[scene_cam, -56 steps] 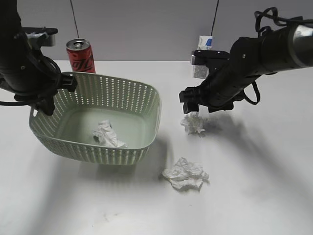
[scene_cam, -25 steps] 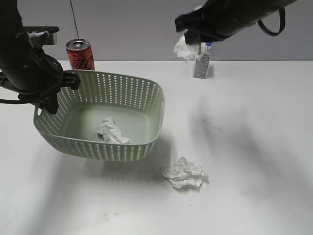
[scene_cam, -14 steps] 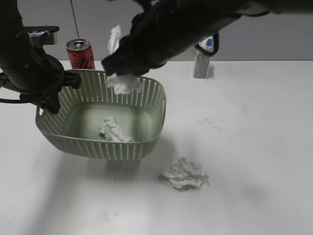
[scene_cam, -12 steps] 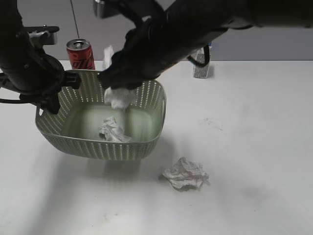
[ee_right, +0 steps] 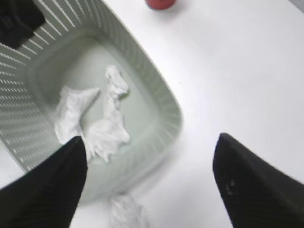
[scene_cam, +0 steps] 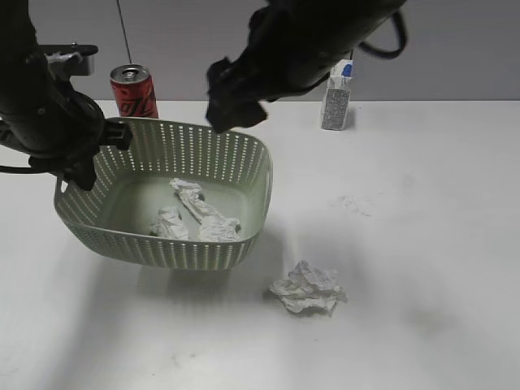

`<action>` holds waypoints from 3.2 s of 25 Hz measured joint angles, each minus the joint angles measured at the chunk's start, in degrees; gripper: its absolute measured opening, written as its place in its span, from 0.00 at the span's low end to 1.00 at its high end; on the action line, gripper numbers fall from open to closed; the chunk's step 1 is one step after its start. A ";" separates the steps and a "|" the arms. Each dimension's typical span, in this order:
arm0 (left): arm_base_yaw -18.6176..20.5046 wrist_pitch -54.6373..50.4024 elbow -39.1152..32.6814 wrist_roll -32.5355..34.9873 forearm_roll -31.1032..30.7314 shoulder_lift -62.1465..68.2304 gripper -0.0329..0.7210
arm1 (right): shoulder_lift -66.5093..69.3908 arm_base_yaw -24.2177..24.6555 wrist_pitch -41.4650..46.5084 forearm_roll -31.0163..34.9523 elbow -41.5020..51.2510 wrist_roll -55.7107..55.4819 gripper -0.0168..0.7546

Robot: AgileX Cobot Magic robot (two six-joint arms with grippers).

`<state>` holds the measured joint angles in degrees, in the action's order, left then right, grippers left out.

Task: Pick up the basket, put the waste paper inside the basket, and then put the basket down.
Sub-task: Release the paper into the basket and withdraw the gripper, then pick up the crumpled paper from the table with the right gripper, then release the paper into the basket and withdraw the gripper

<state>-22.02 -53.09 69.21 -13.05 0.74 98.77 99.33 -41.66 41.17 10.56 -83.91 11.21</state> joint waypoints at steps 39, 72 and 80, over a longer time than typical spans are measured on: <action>5.32 -0.75 -0.05 0.10 2.50 0.06 0.04 | 2.87 1.54 -37.10 -5.58 44.58 -9.03 0.04; 1.25 7.40 -0.05 3.05 7.83 2.47 0.04 | 7.89 -3.17 -13.74 -3.93 3.18 -3.59 0.83; 1.25 7.61 -0.05 3.05 8.54 2.66 0.04 | 7.21 5.78 -8.01 -3.47 -5.19 -7.21 0.80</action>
<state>-20.77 -45.48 69.16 -10.00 9.28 101.43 106.54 -35.87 33.16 7.10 -89.10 3.99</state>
